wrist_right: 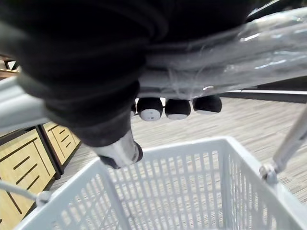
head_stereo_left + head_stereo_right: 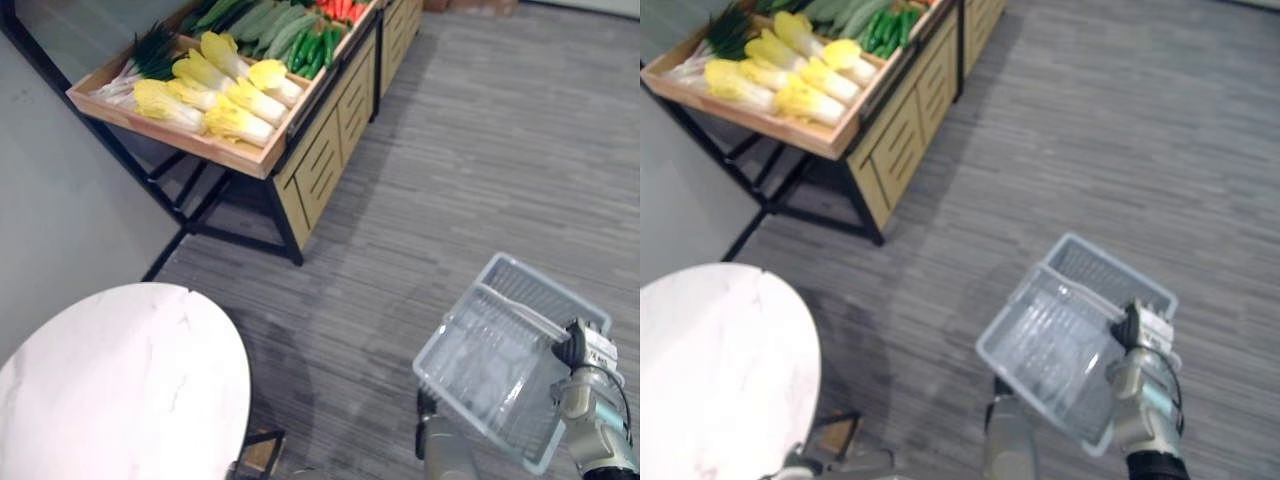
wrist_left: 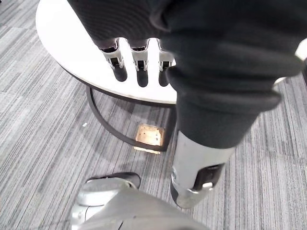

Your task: Pick vegetable in the basket

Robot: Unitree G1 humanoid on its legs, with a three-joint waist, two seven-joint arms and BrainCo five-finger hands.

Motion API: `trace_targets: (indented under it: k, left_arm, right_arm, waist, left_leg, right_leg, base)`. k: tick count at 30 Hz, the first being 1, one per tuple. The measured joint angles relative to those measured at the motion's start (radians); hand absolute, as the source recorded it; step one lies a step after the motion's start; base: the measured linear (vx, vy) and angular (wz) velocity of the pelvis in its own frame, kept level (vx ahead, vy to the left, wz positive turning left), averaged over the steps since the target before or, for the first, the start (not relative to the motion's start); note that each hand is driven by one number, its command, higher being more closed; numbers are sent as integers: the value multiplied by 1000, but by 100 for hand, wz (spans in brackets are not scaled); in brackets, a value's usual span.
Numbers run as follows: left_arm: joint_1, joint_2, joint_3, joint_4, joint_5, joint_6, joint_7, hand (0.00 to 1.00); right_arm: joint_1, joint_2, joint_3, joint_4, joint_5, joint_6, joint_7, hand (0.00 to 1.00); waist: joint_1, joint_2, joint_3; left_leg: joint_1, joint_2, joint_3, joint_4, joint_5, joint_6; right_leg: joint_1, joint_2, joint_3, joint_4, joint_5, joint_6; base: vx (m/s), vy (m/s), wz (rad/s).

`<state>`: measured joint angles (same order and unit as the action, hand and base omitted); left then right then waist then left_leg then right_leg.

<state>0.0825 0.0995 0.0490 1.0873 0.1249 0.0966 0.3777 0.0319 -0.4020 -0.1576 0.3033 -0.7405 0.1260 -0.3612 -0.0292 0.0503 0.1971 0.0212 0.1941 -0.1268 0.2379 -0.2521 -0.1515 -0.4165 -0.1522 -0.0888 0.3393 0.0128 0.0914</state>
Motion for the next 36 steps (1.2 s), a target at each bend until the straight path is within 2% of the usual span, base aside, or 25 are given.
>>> trace_targets:
  k: [2, 4, 5, 6, 9, 10, 12, 15, 16, 17, 19, 20, 21, 22, 24, 25, 26, 27, 28, 29, 30, 31, 33, 35, 36]
  left_arm:
    - [1, -1, 21, 11, -1, 1, 1, 0]
    - [5, -3, 41, 19, -4, 2, 1, 0]
    - [13, -4, 51, 17, -7, 1, 2, 0]
    - [25, -4, 58, 16, -16, 0, 5, 0]
    - [45, -13, 59, 17, -35, 0, 10, 0]
    - [55, -14, 58, 16, -42, 0, 11, 0]
    - [64, -16, 58, 15, -42, 1, 11, 0]
    - [66, -19, 57, 10, -42, 1, 11, 0]
    - [66, -21, 54, 8, -42, 1, 11, 0]
    - [64, -27, 46, 9, -42, 1, 11, 0]
    - [67, -40, 32, 16, -41, 1, 10, 0]
    - [79, -46, 32, 24, -40, 2, 10, 0]
    - [86, -45, 32, 28, -39, 6, 10, 0]
    - [92, -42, 35, 24, -39, 5, 9, 0]
    - [96, -8, 24, 26, -32, 5, 10, 0]
    - [93, -5, 23, 25, -32, 5, 10, 0]
    - [85, 9, 22, 23, -32, 8, 10, 0]
    - [80, 13, 11, 20, -29, 14, 10, 0]
    - [79, 16, 4, 16, -24, 16, 10, 0]
    - [79, 26, -14, 6, -22, 16, 10, 0]
    - [75, 36, -23, 1, -22, 16, 10, 0]
    - [67, 48, -33, -7, -22, 16, 10, 0]
    - [50, 57, -37, -25, -20, 14, 10, 0]
    - [26, 59, -29, -36, -20, 14, 10, 0]
    - [25, 56, -22, -44, -19, 14, 10, 0]
  right_arm:
    - [4, 0, 0, -8, 2, -4, 0, 100]
    - [10, -5, 6, -19, 2, -5, 0, 100]
    - [12, -10, 17, -20, 3, -7, 0, 100]
    - [12, -13, 24, -20, 3, -8, 0, 100]
    - [31, -14, 29, -21, 4, -8, -1, 100]
    - [39, -14, 30, -21, 4, -7, -1, 100]
    - [39, -14, 37, -17, 4, -5, -1, 100]
    - [40, -13, 40, -9, 4, -4, -2, 100]
    - [41, -13, 40, -9, 4, -4, -2, 100]
    - [43, -13, 40, -4, 4, -3, -2, 100]
    - [44, -13, 45, 31, 4, 1, -4, 100]
    - [44, -11, 63, 51, 4, 4, -4, 100]
    - [53, 2, 88, 65, 3, 5, -3, 100]
    - [54, 9, 104, 65, 3, 5, -1, 100]
    - [51, 36, 136, 62, 1, -8, 0, 100]
    - [51, 41, 136, 61, 1, -8, 0, 100]
    - [51, 49, 136, 61, 1, -8, 2, 100]
    - [50, 61, 136, 61, -1, -7, 3, 100]
    - [49, 68, 139, 61, -4, -7, 5, 100]
    - [54, 71, 155, 61, -12, -7, 8, 100]
    - [57, 72, 157, 55, -19, -8, 7, 100]
    - [59, 71, 157, 45, -23, -8, 7, 100]
    - [58, 71, 157, 30, -27, -8, 7, 100]
    - [48, 72, 158, 27, -27, -9, 7, 100]
    - [47, 73, 158, 27, -28, -9, 7, 100]
  waist:
    - [2, -3, 2]
    - [3, -10, 6]
    - [7, -21, 11]
    - [17, -31, 16]
    - [24, -34, 18]
    - [34, -34, 19]
    - [35, -33, 20]
    - [33, -23, 24]
    - [33, -17, 28]
    - [32, 5, 33]
    - [36, 39, 38]
    - [42, 54, 38]
    - [57, 37, 37]
    - [66, 24, 31]
    - [71, -40, 17]
    - [67, -49, 14]
    - [63, -58, 15]
    - [63, -60, 16]
    - [63, -63, 18]
    - [61, -69, 21]
    - [58, -75, 22]
    - [56, -82, 19]
    - [54, -91, 15]
    - [53, -91, 20]
    - [58, -92, 20]
  left_leg:
    - [-38, -2, -29, 108, 72, 4]
    - [-96, -9, -47, 273, 188, 8]
    - [-142, -13, -44, 382, 304, 17]
    - [-189, -10, -18, 494, 331, 30]
    - [-294, -28, 69, 632, 225, 59]
    - [-337, -44, 108, 599, 184, 77]
    - [-361, -64, 134, 471, 164, 73]
    - [-354, -98, 139, 36, 189, 56]
    - [-348, -99, 137, -36, 205, 54]
    - [-344, -94, 120, -140, 231, 45]
    - [-343, -76, 95, -173, 235, 46]
    - [-317, -61, 89, -175, 248, 46]
    - [-295, -80, 114, -136, 314, 46]
    - [-295, -96, 128, -111, 317, 51]
    - [-299, -172, 181, -56, 262, 99]
    - [-297, -186, 190, -57, 253, 113]
    - [-276, -207, 205, -62, 244, 128]
    - [-247, -214, 217, -61, 223, 146]
    - [-227, -215, 223, -60, 209, 153]
    - [-180, -217, 220, -62, 186, 175]
    - [-145, -217, 210, -61, 165, 189]
    - [-106, -217, 195, -61, 155, 196]
    - [-69, -209, 168, -77, 152, 200]
    - [-51, -193, 135, -87, 152, 200]
    - [-40, -181, 118, -88, 152, 199]
  right_leg:
    - [17, 0, -26, 53, -66, -26]
    - [73, 4, -50, 60, -110, -46]
    - [121, 10, -57, 44, -129, -60]
    - [170, 15, -58, 12, -146, -74]
    - [271, 18, -70, -59, -162, -98]
    - [311, 23, -77, -95, -163, -100]
    - [340, 27, -87, -117, -159, -94]
    - [370, 36, -103, -159, -157, -89]
    - [379, 39, -106, -169, -158, -83]
    - [402, 50, -113, -186, -167, -65]
    - [446, 68, -115, -196, -194, -42]
    - [477, 74, -97, -195, -224, -16]
    - [501, 47, -64, -189, -249, 6]
    - [506, 28, -47, -187, -258, 15]
    - [493, -58, -5, -144, -281, 25]
    - [468, -75, 11, -99, -274, 29]
    - [409, -96, 52, 30, -256, 24]
    - [338, -101, 96, 196, -210, 13]
    - [303, -99, 116, 282, -167, 10]
    - [241, -88, 162, 435, -48, 15]
    - [209, -75, 192, 538, -9, 21]
    - [175, -74, 183, 623, -39, -11]
    - [119, -87, 127, 622, -79, -57]
    - [92, -87, 98, 509, -98, -36]
    - [95, -76, 105, 383, -98, -33]
  base:
    - [346, -359, 25]
    - [339, -325, 28]
    - [317, -261, 5]
    - [300, -236, -2]
    - [256, -168, 1]
    - [160, -55, 7]
    - [165, -3, 7]
    - [205, 81, 6]
    - [251, 146, 10]
    - [207, 158, 8]
    - [337, 286, -5]
    - [376, 341, -37]
    - [311, 302, -51]
    - [312, 296, -57]
    - [337, 275, -40]
    - [351, 260, -14]
    - [348, 259, -12]
    - [358, 273, -14]
    - [368, 258, -15]
    - [282, 190, -2]
    - [410, 218, 21]
    - [333, 140, 32]
    - [335, 72, 41]
    - [286, -63, 51]
    - [252, -141, 44]
